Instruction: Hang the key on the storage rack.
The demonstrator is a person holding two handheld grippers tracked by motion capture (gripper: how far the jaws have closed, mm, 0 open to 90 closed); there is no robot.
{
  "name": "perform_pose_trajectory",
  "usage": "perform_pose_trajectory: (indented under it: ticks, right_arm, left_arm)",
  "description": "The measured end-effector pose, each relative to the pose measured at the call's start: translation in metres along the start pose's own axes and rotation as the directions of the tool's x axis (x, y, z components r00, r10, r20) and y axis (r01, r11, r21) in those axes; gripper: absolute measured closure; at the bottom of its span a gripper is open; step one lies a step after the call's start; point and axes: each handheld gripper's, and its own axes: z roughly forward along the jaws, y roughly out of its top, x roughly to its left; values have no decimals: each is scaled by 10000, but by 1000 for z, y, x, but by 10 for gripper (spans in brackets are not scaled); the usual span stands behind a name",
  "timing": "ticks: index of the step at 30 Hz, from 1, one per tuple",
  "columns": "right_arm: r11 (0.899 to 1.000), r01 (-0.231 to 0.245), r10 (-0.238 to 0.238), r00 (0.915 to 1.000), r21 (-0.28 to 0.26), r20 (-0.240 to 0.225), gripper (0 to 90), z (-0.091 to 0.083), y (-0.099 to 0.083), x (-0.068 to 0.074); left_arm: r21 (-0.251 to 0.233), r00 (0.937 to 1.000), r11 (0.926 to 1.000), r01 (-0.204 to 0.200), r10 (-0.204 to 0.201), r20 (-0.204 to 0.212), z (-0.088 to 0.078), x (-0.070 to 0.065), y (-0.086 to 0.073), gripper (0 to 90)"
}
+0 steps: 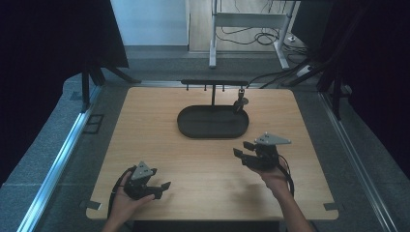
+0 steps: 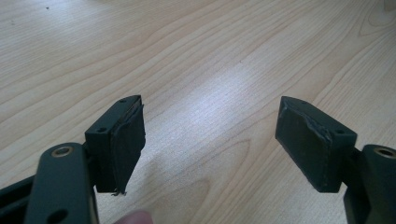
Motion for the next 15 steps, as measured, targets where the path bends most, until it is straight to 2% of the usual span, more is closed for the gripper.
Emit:
perform_pose_trajectory:
  ticks: [2, 3, 4, 6, 8, 11, 14, 15]
  right_arm:
    - [10000, 0, 1, 9999, 64, -104, 477, -3, -11, 2]
    - [10000, 0, 1, 9999, 64, -104, 477, -3, -11, 2]
    - [9999, 134, -133, 9999, -43, 59, 479, -5, -22, 4]
    - [9997, 229, -228, 9997, -128, 79, 479, -6, -27, 5]
    - [9991, 212, -221, 9994, -361, -260, 479, -9, -40, 3]
    - [9991, 9, -25, 9994, -432, -358, 479, -10, -48, 1]
    - [9994, 102, -113, 9994, -330, -327, 475, -10, -50, 0]
    - [9989, 43, -59, 9994, -472, -341, 472, -11, -51, 0]
  left_arm:
    - [7, 10000, 10000, -17, 17, -3, 0, 0, 0, 246]
    - [7, 10000, 10000, -17, 17, -3, 0, 0, 0, 247]
    - [9, 10000, 10000, -42, 42, -10, 0, 0, 0, 247]
    - [12, 10000, 10000, -43, 43, -18, 0, 0, 0, 246]
    - [31, 10000, 10000, 4, -4, -42, 1, 0, 0, 246]
    - [63, 10000, 10000, 19, -18, -88, 1, 2, -1, 247]
    - [38, 9999, 10000, 38, -38, -96, 1, 3, -1, 247]
    - [47, 9999, 10000, 26, -25, -98, 1, 4, -1, 247]
